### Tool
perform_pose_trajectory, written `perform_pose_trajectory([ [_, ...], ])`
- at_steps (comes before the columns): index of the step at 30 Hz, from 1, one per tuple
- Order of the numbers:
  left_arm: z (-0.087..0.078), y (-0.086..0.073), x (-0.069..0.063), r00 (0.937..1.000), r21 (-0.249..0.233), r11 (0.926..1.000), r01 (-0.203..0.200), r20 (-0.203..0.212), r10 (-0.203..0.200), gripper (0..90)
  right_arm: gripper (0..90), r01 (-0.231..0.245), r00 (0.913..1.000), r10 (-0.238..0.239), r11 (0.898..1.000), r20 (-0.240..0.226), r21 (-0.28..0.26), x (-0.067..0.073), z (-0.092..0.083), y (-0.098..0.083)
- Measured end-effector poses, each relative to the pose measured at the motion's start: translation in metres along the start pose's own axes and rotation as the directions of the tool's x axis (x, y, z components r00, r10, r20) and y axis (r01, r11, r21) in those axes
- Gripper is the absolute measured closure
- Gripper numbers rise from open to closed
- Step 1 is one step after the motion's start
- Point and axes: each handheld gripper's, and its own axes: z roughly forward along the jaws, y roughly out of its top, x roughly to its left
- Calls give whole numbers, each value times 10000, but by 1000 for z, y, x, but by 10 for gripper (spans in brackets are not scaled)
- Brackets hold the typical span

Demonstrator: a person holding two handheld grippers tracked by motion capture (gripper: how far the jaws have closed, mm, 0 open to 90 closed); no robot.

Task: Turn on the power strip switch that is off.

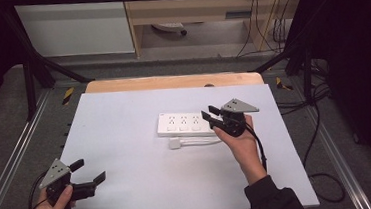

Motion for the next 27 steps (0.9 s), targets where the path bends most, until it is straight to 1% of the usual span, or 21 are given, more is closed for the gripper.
perform_pose_trajectory([
  [1,0,0,0,10000,3,10000,6,0,-6,51,599,0,10000,0,10000,0,0,0,0,0],
  [2,0,0,0,10000,5,10000,2,1,-2,51,569,-4,10000,4,10000,-2,29,0,-1,1],
  [3,0,0,0,10000,5,10000,0,7,0,51,569,-4,10000,4,10000,-2,29,0,-1,1],
  [9,0,0,0,10000,9,10000,7,2,-7,51,497,-80,10000,80,10000,33,19,-1,-6,5],
  [18,0,0,0,10000,1,10000,5,11,-5,51,433,-100,9999,100,9999,30,61,-3,-11,7],
  [20,0,0,0,10000,5,10000,5,14,-5,51,388,-162,9999,161,9998,24,124,-5,-14,9],
  [22,0,0,0,10000,11,10000,6,12,-6,51,374,-181,9998,181,9997,21,135,-5,-15,9],
  [27,0,0,0,10000,11,10000,6,7,-6,51,291,-233,9996,229,9996,182,186,-8,-22,12],
])
